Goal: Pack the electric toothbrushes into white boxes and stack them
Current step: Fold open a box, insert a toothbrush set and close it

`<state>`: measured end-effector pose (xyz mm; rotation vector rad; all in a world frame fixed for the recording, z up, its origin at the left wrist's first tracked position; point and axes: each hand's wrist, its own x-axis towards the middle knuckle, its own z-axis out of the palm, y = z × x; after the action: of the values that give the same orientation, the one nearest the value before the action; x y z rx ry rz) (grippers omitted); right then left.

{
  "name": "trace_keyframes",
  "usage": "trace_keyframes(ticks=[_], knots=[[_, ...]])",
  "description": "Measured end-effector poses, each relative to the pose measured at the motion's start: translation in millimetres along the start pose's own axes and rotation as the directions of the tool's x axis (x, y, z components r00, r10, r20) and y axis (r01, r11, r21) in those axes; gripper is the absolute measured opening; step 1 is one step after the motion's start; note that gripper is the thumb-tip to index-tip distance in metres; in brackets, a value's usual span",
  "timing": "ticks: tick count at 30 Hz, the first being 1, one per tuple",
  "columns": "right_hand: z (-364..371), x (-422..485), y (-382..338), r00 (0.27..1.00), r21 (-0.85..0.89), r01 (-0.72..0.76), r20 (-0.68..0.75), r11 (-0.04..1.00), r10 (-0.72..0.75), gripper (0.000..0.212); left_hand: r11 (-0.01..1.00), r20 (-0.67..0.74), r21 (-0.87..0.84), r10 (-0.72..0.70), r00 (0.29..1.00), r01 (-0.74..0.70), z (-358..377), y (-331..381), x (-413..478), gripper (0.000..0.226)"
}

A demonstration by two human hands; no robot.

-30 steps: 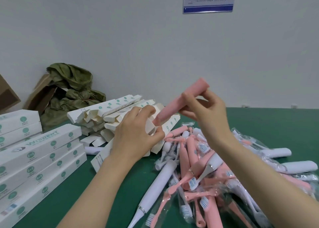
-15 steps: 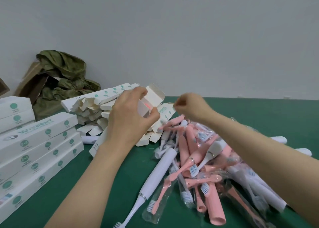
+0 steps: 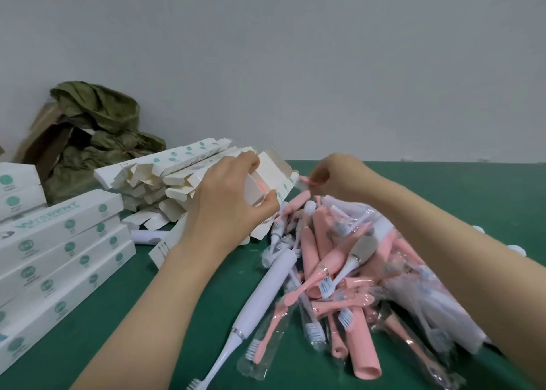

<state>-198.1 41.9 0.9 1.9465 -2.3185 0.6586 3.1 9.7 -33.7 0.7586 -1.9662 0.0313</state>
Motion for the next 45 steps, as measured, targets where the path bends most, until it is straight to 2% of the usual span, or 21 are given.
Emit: trace_keyframes(ticks=[1,2,4,6,8,9,11,13,14,17,19,24,27,28,32,35,37,39,40,42,45], knots=[[-12,-5,3,0.999,0.160,-0.005,-0.041,0.987,0.012,0.016,1.000,0.008,0.009,0.006,1.000,-0.006,1,0,-1,0.038],[-21,-12,4,0.997,0.374,-0.004,-0.071,0.928,0.032,0.011,1.000,0.019,0.018,0.008,1.000,-0.008,3,1,-2,0.038],[-33,-25,-2,0.996,0.770,0.026,-0.077,0.638,0.053,0.006,0.999,0.044,0.027,0.016,0.999,-0.017,7,2,-4,0.039],[-37,-36,-12,0.999,0.917,0.039,-0.050,0.397,0.016,0.003,0.999,0.079,0.021,0.032,0.996,-0.034,11,4,-5,0.040],[-35,-46,-26,0.999,0.961,0.028,-0.014,0.277,-0.050,0.006,0.999,0.105,0.015,0.033,0.994,-0.035,14,7,-8,0.043],[-31,-50,-33,0.997,0.967,0.020,-0.001,0.255,-0.074,0.006,1.000,0.108,0.014,0.027,0.994,-0.028,15,8,-9,0.046],[-18,-56,-43,0.998,0.951,0.047,-0.035,0.306,-0.044,0.007,1.000,0.113,-0.002,-0.016,0.993,0.016,15,11,-11,0.054],[-5,-57,-48,0.981,0.890,0.117,-0.173,0.442,0.088,0.009,0.999,0.115,-0.020,-0.043,0.992,0.046,15,12,-11,0.059],[0,-56,-48,0.961,0.874,0.133,-0.229,0.467,0.154,0.010,0.999,0.111,-0.025,-0.040,0.993,0.043,15,12,-11,0.059],[7,-50,-47,0.920,0.926,0.132,-0.248,0.355,0.304,0.017,0.999,0.097,-0.041,-0.022,0.995,0.026,12,12,-7,0.060],[9,-49,-45,0.905,0.925,0.136,-0.261,0.354,0.336,0.027,0.999,0.082,-0.045,-0.007,0.997,0.011,11,15,-6,0.061],[13,-53,-47,0.909,0.812,0.207,-0.366,0.545,0.201,0.020,0.998,0.037,-0.064,-0.002,0.999,0.005,15,21,-10,0.055],[12,-57,-51,0.870,0.589,0.284,-0.489,0.756,0.054,0.027,0.996,0.056,-0.090,-0.011,0.998,0.016,17,19,-11,0.056],[11,-58,-53,0.871,0.553,0.293,-0.491,0.780,0.021,0.027,0.995,0.054,-0.100,-0.014,0.998,0.020,17,19,-11,0.056],[9,-56,-56,0.935,0.614,0.239,-0.353,0.752,-0.009,0.008,0.993,0.024,-0.111,-0.031,0.999,0.034,17,18,-10,0.059],[9,-56,-54,0.948,0.670,0.207,-0.318,0.713,0.024,0.020,0.992,0.032,-0.116,-0.042,0.999,0.045,18,13,-9,0.061],[9,-57,-53,0.937,0.677,0.230,-0.347,0.699,0.027,0.014,0.992,0.023,-0.123,-0.028,0.999,0.031,18,13,-9,0.062],[12,-58,-55,0.918,0.601,0.281,-0.396,0.748,-0.026,0.004,0.991,0.017,-0.132,-0.020,1.000,0.022,19,13,-9,0.063],[13,-57,-57,0.904,0.499,0.311,-0.419,0.809,-0.088,0.005,0.991,0.009,-0.132,-0.017,1.000,0.018,19,12,-9,0.062],[16,-54,-60,0.894,0.296,0.335,-0.399,0.895,-0.203,0.021,0.992,-0.012,-0.123,-0.022,1.000,0.021,18,8,-7,0.061],[13,-55,-54,0.925,0.223,0.347,-0.243,0.911,-0.293,0.046,0.994,-0.033,-0.103,-0.032,0.999,0.029,16,4,-1,0.060]])
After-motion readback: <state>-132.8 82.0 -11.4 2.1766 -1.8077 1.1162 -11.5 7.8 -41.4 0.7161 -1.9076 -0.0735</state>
